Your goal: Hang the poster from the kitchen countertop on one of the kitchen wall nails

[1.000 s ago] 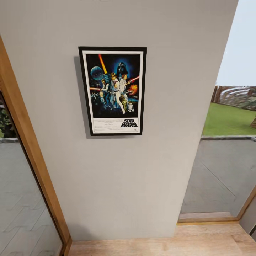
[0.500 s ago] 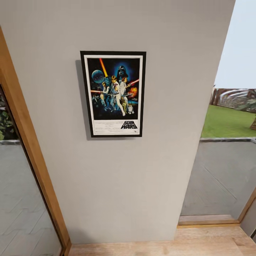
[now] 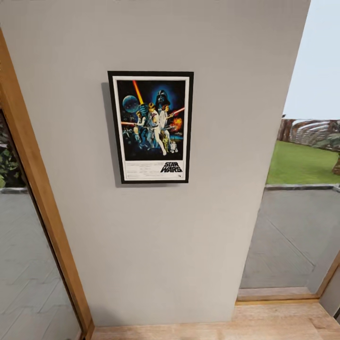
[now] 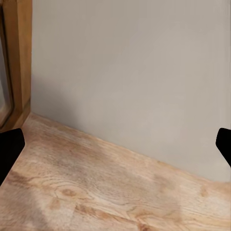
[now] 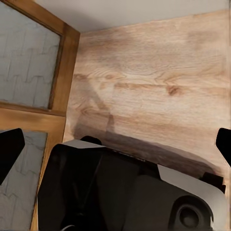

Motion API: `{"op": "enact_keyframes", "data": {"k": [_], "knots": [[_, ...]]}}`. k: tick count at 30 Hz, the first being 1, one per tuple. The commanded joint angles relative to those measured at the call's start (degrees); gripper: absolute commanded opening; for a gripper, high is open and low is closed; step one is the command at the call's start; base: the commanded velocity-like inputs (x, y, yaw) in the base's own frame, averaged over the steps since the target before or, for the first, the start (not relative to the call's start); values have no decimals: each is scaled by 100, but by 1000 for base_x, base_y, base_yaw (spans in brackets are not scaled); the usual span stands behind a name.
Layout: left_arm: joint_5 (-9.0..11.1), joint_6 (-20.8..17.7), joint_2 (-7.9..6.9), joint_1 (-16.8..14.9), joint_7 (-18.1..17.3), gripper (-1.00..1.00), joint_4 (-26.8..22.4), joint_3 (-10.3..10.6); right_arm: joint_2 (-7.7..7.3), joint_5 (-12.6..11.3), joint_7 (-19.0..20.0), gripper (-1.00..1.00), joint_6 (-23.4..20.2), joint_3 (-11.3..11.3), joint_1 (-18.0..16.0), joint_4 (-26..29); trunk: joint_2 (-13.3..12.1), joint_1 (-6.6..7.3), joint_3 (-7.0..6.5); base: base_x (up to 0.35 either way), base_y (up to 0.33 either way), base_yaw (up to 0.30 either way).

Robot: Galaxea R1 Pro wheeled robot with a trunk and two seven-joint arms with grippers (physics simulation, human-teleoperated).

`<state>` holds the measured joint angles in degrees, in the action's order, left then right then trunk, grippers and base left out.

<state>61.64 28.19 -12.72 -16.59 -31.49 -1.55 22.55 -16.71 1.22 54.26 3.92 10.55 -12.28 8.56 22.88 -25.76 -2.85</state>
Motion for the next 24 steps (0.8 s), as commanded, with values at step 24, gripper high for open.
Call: {"op": "enact_keyframes", "data": {"k": [24], "knots": [[59,11,-2,-2,-24,100,5,48,143,2,-2474,100,43,12,-3,-367,4,-2,-161,0,0,0]]}}
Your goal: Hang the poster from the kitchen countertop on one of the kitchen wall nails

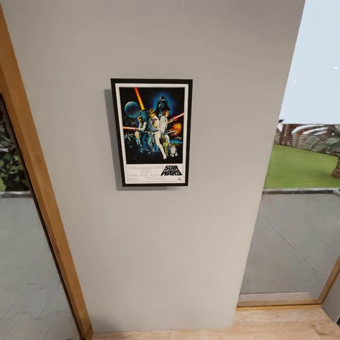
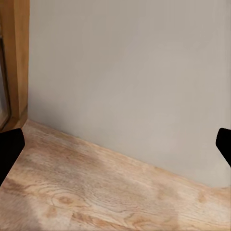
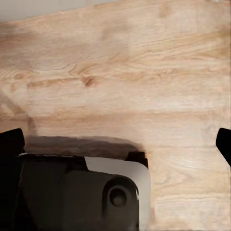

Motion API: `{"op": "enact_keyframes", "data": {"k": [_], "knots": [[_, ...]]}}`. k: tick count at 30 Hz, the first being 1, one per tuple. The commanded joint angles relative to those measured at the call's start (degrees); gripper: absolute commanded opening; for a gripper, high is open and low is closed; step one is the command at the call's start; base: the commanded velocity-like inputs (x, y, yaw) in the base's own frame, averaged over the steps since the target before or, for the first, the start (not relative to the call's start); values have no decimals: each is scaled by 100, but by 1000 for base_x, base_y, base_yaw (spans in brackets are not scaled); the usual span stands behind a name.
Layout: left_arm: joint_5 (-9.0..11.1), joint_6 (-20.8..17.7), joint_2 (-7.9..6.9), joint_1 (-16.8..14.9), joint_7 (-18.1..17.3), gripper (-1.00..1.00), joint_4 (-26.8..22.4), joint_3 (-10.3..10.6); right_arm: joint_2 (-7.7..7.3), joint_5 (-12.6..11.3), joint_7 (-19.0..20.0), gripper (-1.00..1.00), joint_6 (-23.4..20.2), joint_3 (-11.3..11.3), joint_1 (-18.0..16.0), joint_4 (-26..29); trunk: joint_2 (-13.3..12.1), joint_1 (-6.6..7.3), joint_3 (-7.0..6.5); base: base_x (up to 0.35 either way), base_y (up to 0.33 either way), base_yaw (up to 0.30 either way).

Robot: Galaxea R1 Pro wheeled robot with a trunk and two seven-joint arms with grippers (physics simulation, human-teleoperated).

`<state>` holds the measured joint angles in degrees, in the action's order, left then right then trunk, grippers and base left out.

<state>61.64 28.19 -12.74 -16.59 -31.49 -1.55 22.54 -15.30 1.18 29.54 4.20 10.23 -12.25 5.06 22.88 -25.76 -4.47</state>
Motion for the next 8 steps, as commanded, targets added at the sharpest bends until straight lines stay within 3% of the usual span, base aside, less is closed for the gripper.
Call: {"op": "enact_keyframes", "data": {"k": [1,3,8], "knots": [[59,11,0,-2,-24,100,6,49,48,6,-294,100,16,43,-5,-117,4,-2,1,0,0,0],[59,11,0,-2,-24,100,6,49,284,15,-1280,100,19,42,-5,-497,4,-2,1,0,0,0],[59,11,6,-2,-24,100,7,52,351,6,-1512,100,23,45,-5,-575,4,-2,1,0,0,0]]}}
